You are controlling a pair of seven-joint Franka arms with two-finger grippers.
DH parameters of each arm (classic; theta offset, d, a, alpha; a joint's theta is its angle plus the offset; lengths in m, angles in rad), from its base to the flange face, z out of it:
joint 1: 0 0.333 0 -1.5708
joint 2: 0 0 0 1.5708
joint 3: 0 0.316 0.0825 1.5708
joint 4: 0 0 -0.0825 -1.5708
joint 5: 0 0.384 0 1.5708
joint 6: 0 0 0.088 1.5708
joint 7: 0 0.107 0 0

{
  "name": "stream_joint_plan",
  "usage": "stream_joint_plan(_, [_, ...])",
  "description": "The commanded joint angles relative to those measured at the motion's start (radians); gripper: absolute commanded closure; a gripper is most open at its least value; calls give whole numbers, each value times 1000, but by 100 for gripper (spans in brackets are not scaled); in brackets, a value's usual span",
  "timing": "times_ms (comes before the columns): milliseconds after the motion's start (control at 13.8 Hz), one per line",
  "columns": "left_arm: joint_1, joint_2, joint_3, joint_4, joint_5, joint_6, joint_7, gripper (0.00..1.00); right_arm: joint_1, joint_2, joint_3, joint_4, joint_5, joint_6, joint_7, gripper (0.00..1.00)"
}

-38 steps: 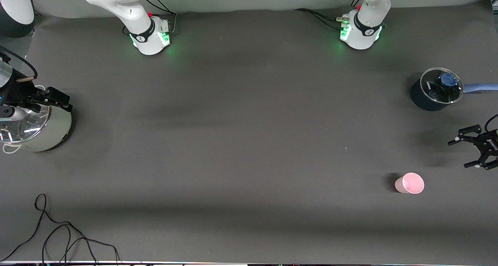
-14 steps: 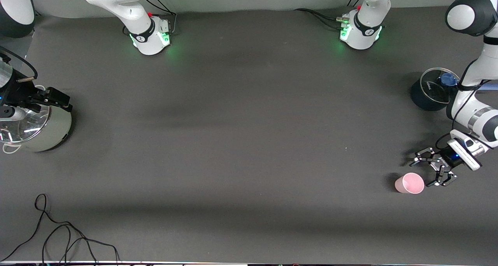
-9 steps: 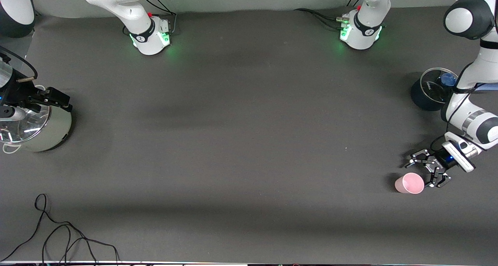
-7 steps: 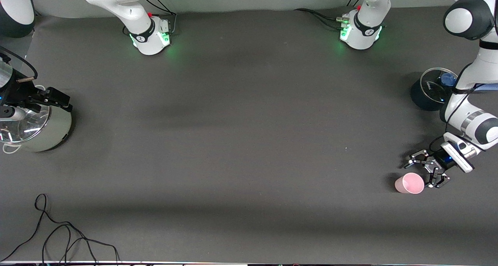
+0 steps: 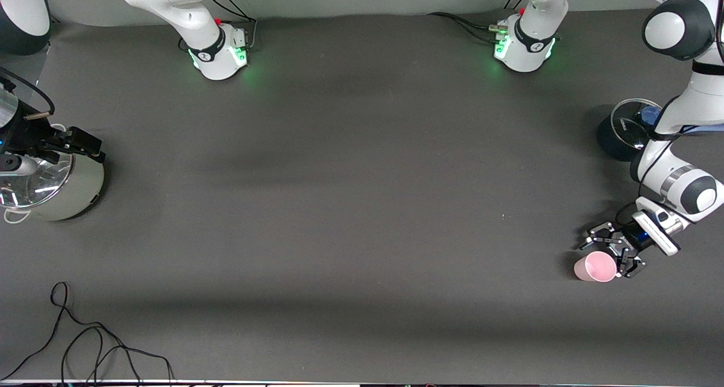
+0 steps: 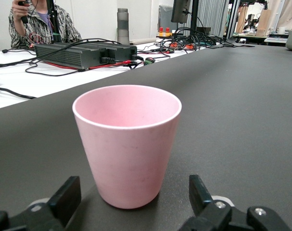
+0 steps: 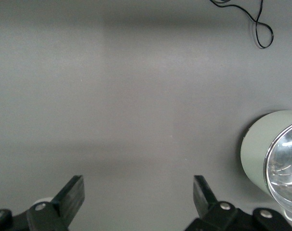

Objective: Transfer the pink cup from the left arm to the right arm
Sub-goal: 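Lower the left gripper around the pink cup and close it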

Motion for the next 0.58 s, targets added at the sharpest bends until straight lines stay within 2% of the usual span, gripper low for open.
stream_joint_plan(0, [-3, 16, -20, 20, -25, 28, 20, 0, 5, 6, -2, 19, -8, -16, 18, 0])
stream_joint_plan(435, [-5, 16, -37, 20, -32, 49, 22, 2, 5, 6, -2, 19, -8, -16, 16, 0])
stream_joint_plan(507, [-5, 20, -38, 20, -32, 49, 22, 8, 4, 6, -2, 19, -8, -16, 16, 0])
